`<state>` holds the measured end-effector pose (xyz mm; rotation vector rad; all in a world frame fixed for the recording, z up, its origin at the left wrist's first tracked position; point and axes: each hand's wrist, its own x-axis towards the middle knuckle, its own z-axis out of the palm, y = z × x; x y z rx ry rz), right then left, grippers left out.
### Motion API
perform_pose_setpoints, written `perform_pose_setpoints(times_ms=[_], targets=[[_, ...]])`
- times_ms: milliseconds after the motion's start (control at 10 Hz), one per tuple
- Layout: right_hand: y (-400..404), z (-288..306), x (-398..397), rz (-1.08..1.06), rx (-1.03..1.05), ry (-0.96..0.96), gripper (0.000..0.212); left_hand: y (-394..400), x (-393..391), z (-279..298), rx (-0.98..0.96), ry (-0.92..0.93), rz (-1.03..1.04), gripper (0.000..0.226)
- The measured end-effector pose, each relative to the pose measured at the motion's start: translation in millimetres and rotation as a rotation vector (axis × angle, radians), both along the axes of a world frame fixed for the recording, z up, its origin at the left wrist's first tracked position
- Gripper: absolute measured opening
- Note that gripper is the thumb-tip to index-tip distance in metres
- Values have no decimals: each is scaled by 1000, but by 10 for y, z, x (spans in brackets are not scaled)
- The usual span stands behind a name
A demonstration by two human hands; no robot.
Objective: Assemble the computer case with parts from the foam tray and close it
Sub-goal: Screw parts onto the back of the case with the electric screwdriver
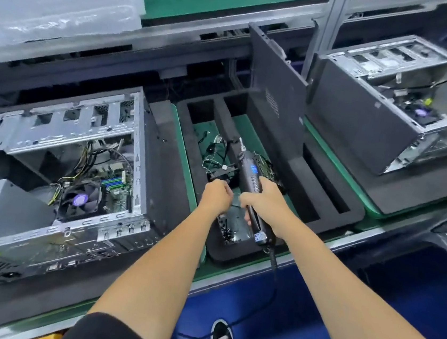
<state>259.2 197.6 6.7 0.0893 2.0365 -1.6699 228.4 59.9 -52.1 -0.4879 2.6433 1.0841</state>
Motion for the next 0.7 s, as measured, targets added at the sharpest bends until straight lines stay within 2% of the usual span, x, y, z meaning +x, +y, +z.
perform_pose_setpoints(times_ms=[100, 200, 300, 400, 500, 600, 700], targets=[[-37, -125, -224, -23, 25, -22, 39, 62, -181, -160, -136, -108, -177, 11], [-66, -197, -373, -34, 73, -55, 50, 183, -260, -308, -101, -203, -223, 23], [-85, -209, -497, 5, 126, -25, 74, 311, -266, -483, 82, -261, -73, 33], [-68, -210, -600, 29, 116, -10, 56, 383, -287, -679, -26, -232, -87, 36], [-37, -200, -629, 35, 120, -36, 62, 449, -300, -559, 207, -201, 101, 33], [-19, -190, -650, 66, 105, -36, 45, 426, -356, -423, 48, -132, 13, 17], [3, -142, -672, 77, 61, -57, 22, 305, -458, -139, 158, -168, 227, 24]])
